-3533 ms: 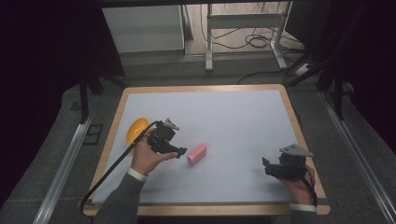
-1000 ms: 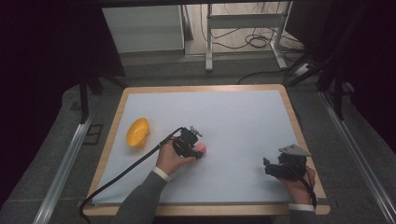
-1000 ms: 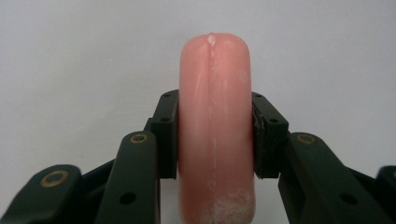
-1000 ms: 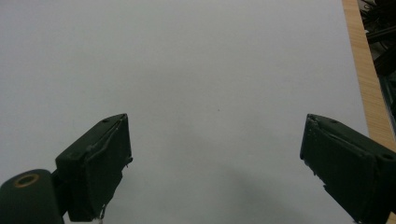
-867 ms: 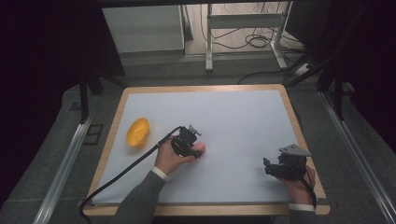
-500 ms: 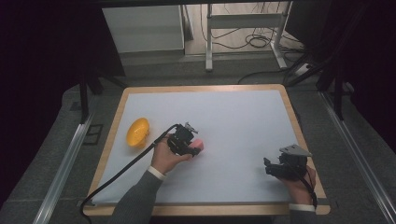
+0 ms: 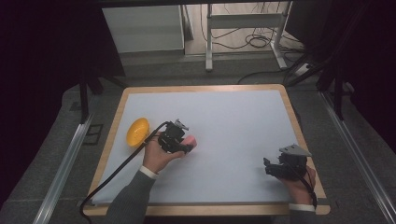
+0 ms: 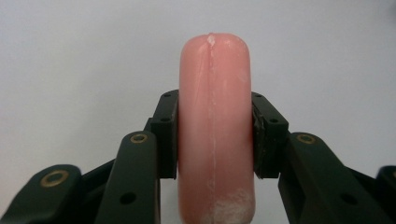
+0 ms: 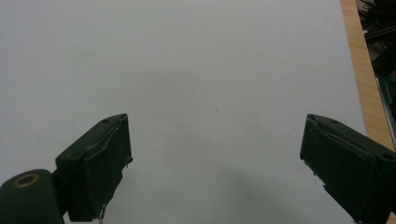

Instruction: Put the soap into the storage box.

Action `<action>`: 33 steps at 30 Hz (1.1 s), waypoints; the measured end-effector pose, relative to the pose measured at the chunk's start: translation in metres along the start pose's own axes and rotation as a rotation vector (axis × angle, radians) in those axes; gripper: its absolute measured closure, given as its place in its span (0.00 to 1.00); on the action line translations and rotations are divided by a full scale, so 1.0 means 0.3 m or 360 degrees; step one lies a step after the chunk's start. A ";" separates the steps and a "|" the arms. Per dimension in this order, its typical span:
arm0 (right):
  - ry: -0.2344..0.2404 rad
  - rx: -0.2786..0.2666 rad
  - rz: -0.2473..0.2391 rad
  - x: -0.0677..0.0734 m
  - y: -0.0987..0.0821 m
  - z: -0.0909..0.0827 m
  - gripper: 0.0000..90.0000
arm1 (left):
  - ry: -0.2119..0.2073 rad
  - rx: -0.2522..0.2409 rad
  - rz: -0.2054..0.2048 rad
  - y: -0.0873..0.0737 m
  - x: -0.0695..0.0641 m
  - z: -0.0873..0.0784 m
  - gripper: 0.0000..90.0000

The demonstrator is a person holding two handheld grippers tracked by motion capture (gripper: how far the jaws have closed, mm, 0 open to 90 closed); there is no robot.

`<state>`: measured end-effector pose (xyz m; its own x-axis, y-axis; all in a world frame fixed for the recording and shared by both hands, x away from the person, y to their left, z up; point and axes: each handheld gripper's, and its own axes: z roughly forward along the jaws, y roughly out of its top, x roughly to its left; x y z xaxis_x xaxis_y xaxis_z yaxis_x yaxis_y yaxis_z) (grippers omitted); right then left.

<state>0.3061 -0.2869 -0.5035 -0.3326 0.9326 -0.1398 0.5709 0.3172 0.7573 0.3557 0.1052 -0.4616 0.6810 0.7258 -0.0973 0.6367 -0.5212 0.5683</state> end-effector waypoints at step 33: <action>-0.0010 0.0000 -0.0006 0.002 0.002 -0.001 0.10 | 0.0076 -0.0088 -0.0060 -0.024 0.073 -0.094 0.67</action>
<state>0.3059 -0.2863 -0.5029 -0.3301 0.9325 -0.1466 0.5696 0.3206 0.7568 0.3557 0.1375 -0.4449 0.6379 0.7658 -0.0813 0.6399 -0.4684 0.6092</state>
